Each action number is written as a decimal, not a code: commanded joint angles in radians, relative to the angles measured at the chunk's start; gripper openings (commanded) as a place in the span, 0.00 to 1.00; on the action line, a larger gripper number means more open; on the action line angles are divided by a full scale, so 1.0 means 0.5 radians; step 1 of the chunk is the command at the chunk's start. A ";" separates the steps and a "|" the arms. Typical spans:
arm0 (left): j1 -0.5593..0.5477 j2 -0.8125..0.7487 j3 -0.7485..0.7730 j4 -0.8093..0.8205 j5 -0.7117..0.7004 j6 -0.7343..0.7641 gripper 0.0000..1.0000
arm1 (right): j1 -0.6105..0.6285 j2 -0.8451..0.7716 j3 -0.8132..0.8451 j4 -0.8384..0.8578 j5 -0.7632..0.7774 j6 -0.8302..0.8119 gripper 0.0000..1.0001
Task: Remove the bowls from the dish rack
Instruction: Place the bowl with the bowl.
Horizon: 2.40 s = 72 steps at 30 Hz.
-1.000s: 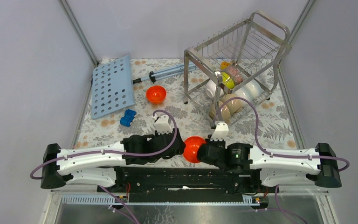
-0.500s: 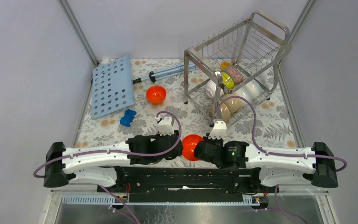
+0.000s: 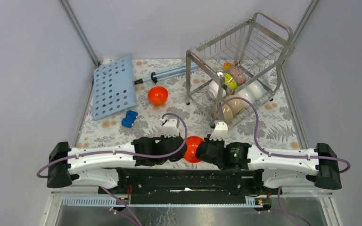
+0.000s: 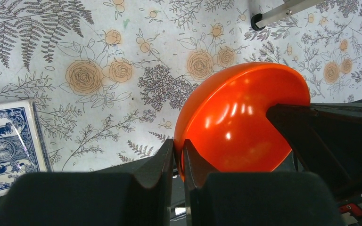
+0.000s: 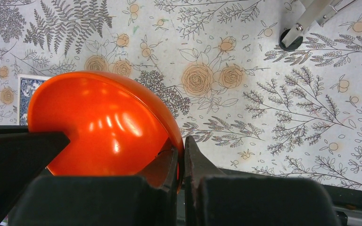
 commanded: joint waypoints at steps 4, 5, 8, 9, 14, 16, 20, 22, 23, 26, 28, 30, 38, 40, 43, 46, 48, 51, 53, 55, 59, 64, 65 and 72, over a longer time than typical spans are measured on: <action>0.006 0.028 -0.019 0.024 -0.005 0.035 0.13 | -0.014 0.000 0.088 0.071 0.005 0.006 0.00; 0.005 0.030 -0.019 0.026 -0.006 0.038 0.08 | -0.014 0.001 0.091 0.072 0.001 0.000 0.00; 0.006 0.027 -0.027 0.041 0.003 0.056 0.00 | -0.014 0.002 0.097 0.080 -0.021 -0.030 0.00; 0.006 0.027 -0.030 0.044 0.004 0.056 0.00 | -0.015 0.002 0.098 0.086 -0.030 -0.040 0.01; 0.006 0.005 -0.046 0.044 -0.021 0.041 0.00 | -0.015 -0.038 0.092 0.127 -0.087 -0.127 0.44; 0.005 -0.012 -0.048 0.045 -0.038 0.039 0.00 | -0.014 -0.063 0.102 0.114 -0.091 -0.152 0.58; 0.048 -0.042 -0.025 0.046 -0.051 0.065 0.00 | -0.014 -0.125 0.161 0.065 -0.132 -0.290 0.80; 0.097 -0.067 -0.004 0.040 -0.052 0.109 0.00 | -0.015 -0.171 0.213 0.022 -0.171 -0.415 0.84; 0.134 -0.087 0.010 0.032 -0.055 0.139 0.00 | -0.015 -0.207 0.222 0.032 -0.209 -0.511 0.84; 0.342 -0.154 0.068 0.002 -0.046 0.270 0.00 | -0.010 -0.358 0.190 0.164 -0.405 -0.858 0.84; 0.517 -0.189 0.111 0.001 0.000 0.385 0.00 | 0.002 -0.479 0.113 0.290 -0.599 -1.017 0.83; 0.713 -0.199 0.161 0.012 0.093 0.507 0.00 | 0.006 -0.588 0.024 0.389 -0.724 -1.103 0.82; 1.501 -0.018 0.405 0.161 0.604 0.718 0.00 | 0.009 -0.802 -0.409 0.792 -0.856 -1.196 0.82; 1.681 0.101 0.455 0.200 0.751 0.702 0.00 | 0.010 -0.812 -0.507 0.897 -0.869 -1.180 0.83; 1.885 0.270 0.538 0.258 0.897 0.667 0.00 | 0.007 -0.777 -0.590 0.928 -0.891 -1.142 0.83; 1.995 0.450 0.627 0.280 0.938 0.642 0.00 | 0.012 -0.733 -0.626 0.863 -0.790 -1.017 0.82; 2.035 0.572 0.684 0.271 0.901 0.569 0.00 | 0.025 -0.723 -0.681 0.882 -0.731 -0.947 0.80; 2.050 0.719 0.783 0.281 0.855 0.475 0.00 | 0.057 -0.729 -0.742 0.908 -0.669 -0.890 0.79; 2.061 0.802 0.853 0.280 0.808 0.435 0.00 | 0.061 -0.727 -0.766 0.928 -0.669 -0.878 0.79; 2.095 0.889 0.914 0.273 0.812 0.389 0.00 | 0.062 -0.714 -0.776 0.934 -0.675 -0.863 0.80; 2.131 0.986 1.006 0.268 0.808 0.289 0.00 | 0.070 -0.701 -0.796 0.961 -0.697 -0.832 0.79; 2.166 1.074 1.046 0.261 0.769 0.250 0.00 | 0.085 -0.693 -0.781 0.959 -0.684 -0.818 0.79; 2.177 1.098 1.044 0.256 0.771 0.248 0.00 | 0.088 -0.692 -0.773 0.941 -0.680 -0.817 0.79; 2.214 1.146 0.998 0.262 0.754 0.252 0.00 | 0.096 -0.740 -0.769 0.877 -0.651 -0.802 0.79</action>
